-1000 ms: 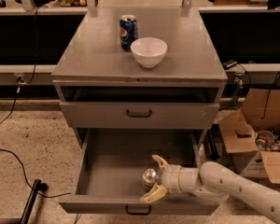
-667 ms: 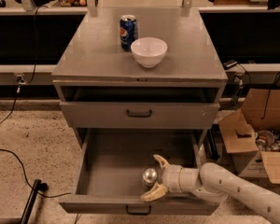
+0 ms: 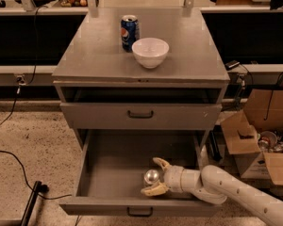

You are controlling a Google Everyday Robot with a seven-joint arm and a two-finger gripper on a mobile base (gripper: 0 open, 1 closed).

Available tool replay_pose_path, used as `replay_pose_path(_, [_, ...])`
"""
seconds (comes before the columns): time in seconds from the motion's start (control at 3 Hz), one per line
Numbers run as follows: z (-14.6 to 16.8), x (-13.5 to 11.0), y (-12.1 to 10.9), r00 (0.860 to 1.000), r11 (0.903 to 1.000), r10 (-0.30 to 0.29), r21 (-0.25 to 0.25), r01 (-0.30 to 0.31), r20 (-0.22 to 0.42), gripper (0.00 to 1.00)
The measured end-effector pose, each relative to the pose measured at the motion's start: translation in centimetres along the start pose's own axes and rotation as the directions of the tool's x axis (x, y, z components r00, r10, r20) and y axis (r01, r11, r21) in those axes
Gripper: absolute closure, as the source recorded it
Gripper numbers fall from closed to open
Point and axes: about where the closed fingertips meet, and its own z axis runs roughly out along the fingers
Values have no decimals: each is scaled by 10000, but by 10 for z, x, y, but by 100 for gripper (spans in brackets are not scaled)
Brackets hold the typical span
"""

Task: Pick 7up can from middle drawer and place on counter

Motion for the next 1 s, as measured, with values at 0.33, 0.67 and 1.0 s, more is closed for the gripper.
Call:
replay_pose_path(0.33, [7, 14, -5, 9995, 9995, 322, 3, -322, 77, 41])
replay_pose_path(0.67, [2, 5, -6, 9982, 9997, 226, -12, -226, 563, 72])
replay_pose_path(1.0, [-21, -39, -4, 9931, 9985, -420, -312, 457, 1098, 95])
